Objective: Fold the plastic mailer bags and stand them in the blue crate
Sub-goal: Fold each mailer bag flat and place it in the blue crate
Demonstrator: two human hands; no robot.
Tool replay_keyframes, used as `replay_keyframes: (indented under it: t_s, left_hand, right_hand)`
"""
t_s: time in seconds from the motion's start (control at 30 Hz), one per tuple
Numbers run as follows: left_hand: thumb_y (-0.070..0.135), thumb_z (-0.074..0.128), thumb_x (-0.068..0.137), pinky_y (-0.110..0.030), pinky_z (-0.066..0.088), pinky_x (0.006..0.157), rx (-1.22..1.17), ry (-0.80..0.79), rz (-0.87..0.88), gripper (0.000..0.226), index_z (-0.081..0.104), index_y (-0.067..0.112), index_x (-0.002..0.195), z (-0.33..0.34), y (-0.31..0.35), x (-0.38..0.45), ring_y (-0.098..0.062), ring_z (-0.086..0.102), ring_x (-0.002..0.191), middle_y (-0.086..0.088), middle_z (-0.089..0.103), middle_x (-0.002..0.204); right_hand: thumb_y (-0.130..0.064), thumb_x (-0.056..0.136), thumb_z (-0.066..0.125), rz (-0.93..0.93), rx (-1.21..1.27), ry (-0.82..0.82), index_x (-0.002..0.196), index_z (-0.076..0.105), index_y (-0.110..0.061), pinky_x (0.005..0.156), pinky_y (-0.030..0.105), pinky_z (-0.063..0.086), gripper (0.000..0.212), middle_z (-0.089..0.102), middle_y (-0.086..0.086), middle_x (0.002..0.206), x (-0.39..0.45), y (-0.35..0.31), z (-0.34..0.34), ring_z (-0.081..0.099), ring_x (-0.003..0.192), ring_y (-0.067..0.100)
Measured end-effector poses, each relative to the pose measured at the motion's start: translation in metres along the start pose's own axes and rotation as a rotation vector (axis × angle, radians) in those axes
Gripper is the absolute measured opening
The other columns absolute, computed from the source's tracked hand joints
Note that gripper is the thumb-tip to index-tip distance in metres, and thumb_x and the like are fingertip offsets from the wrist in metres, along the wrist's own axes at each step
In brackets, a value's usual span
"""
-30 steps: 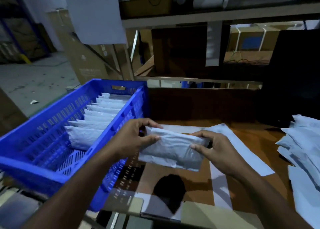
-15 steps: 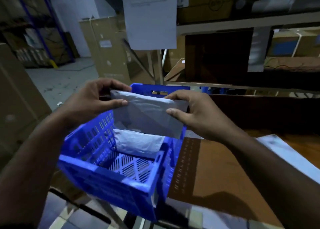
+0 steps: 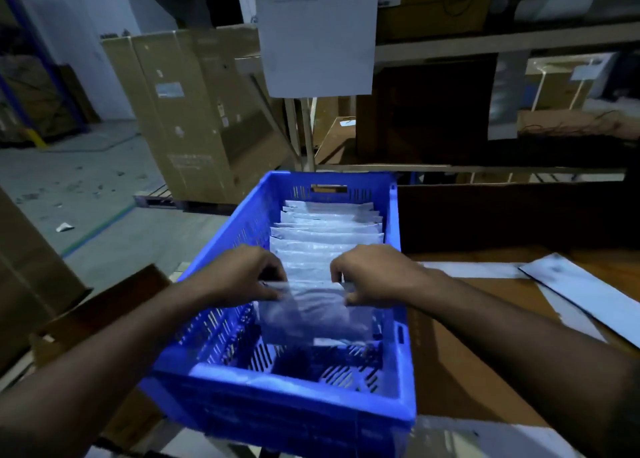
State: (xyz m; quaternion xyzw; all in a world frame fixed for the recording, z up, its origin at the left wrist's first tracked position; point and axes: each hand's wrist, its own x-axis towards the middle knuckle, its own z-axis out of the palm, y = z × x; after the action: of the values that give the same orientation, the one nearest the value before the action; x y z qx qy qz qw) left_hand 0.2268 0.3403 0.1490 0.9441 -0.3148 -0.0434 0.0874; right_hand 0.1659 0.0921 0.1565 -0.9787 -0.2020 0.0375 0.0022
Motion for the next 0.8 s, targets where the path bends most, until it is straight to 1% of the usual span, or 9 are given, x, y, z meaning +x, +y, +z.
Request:
replay_keyframes:
  t_s: [0.07, 0.17, 0.3, 0.4, 0.5, 0.6, 0.67, 0.73, 0.8]
  left_hand:
    - [0.038, 0.08, 0.08, -0.031, 0.053, 0.075, 0.076, -0.04, 0.018, 0.018, 0.074, 0.029, 0.095, 0.013, 0.007, 0.008, -0.005, 0.067, 0.086, 0.016, 0.074, 0.091]
    - [0.042, 0.075, 0.081, -0.031, 0.052, 0.077, 0.223, -0.041, 0.049, 0.024, 0.073, 0.03, 0.1, 0.024, 0.016, 0.017, -0.013, 0.067, 0.096, 0.012, 0.074, 0.1]
    - [0.042, 0.075, 0.079, -0.031, 0.051, 0.076, 0.27, -0.017, 0.056, 0.026, 0.072, 0.031, 0.102, 0.028, 0.017, 0.025, -0.015, 0.066, 0.098, 0.011, 0.073, 0.101]
    - [0.044, 0.075, 0.079, -0.03, 0.049, 0.072, 0.273, -0.005, 0.057, 0.024, 0.07, 0.03, 0.099, 0.031, 0.015, 0.028, -0.015, 0.065, 0.096, 0.011, 0.072, 0.1]
    - [0.048, 0.072, 0.08, -0.031, 0.05, 0.072, 0.298, -0.003, 0.046, 0.028, 0.068, 0.03, 0.101, 0.035, 0.013, 0.028, -0.016, 0.065, 0.097, 0.009, 0.07, 0.102]
    - [0.053, 0.071, 0.078, -0.031, 0.051, 0.073, 0.319, 0.004, 0.025, 0.034, 0.068, 0.03, 0.102, 0.033, 0.016, 0.027, -0.015, 0.065, 0.096, 0.01, 0.07, 0.102]
    - [0.056, 0.074, 0.077, -0.029, 0.047, 0.07, 0.321, 0.029, 0.022, 0.036, 0.066, 0.03, 0.101, 0.026, 0.02, 0.027, -0.013, 0.065, 0.095, 0.012, 0.069, 0.101]
    - [0.058, 0.077, 0.075, -0.028, 0.045, 0.07, 0.291, 0.054, 0.016, 0.039, 0.066, 0.032, 0.101, 0.018, 0.025, 0.027, -0.009, 0.064, 0.094, 0.015, 0.068, 0.099]
    - [0.059, 0.079, 0.075, -0.027, 0.049, 0.071, 0.233, 0.076, 0.005, 0.039, 0.066, 0.033, 0.1, 0.009, 0.032, 0.028, -0.005, 0.064, 0.09, 0.017, 0.068, 0.095]
  right_hand:
    - [-0.028, 0.076, 0.079, 0.028, -0.096, -0.066, 0.105, 0.067, -0.025, 0.074, 0.033, 0.05, 0.031, 0.068, 0.002, 0.108, 0.005, -0.004, 0.003, 0.063, 0.103, 0.028]
    - [-0.026, 0.07, 0.086, 0.07, -0.206, -0.142, 0.099, 0.069, -0.017, 0.066, 0.032, 0.043, 0.035, 0.067, 0.009, 0.106, 0.012, -0.01, 0.001, 0.065, 0.098, 0.03]
    - [-0.026, 0.073, 0.087, 0.077, -0.318, -0.179, 0.102, 0.067, -0.011, 0.066, 0.034, 0.042, 0.038, 0.067, 0.011, 0.11, 0.022, -0.015, 0.003, 0.066, 0.098, 0.03]
    - [-0.023, 0.074, 0.086, 0.079, -0.354, -0.179, 0.094, 0.068, -0.014, 0.065, 0.034, 0.042, 0.028, 0.07, 0.01, 0.105, 0.025, -0.019, 0.006, 0.068, 0.093, 0.028]
    - [-0.022, 0.076, 0.084, 0.089, -0.373, -0.172, 0.085, 0.062, -0.016, 0.066, 0.033, 0.042, 0.024, 0.07, 0.009, 0.102, 0.024, -0.02, 0.006, 0.066, 0.089, 0.027]
    - [-0.022, 0.079, 0.082, 0.097, -0.367, -0.138, 0.081, 0.054, -0.016, 0.066, 0.033, 0.04, 0.029, 0.068, 0.007, 0.101, 0.021, -0.018, 0.006, 0.064, 0.087, 0.027]
    - [-0.023, 0.081, 0.081, 0.101, -0.34, -0.087, 0.079, 0.05, -0.015, 0.065, 0.033, 0.038, 0.031, 0.066, 0.008, 0.098, 0.018, -0.017, 0.006, 0.064, 0.088, 0.028]
    - [-0.019, 0.084, 0.076, 0.108, -0.309, -0.002, 0.08, 0.049, -0.016, 0.064, 0.033, 0.036, 0.026, 0.066, 0.008, 0.099, 0.016, -0.015, 0.007, 0.064, 0.09, 0.029]
    - [-0.014, 0.085, 0.071, 0.128, -0.261, 0.089, 0.082, 0.049, -0.017, 0.063, 0.033, 0.034, 0.022, 0.066, 0.008, 0.102, 0.011, -0.012, 0.007, 0.065, 0.094, 0.031]
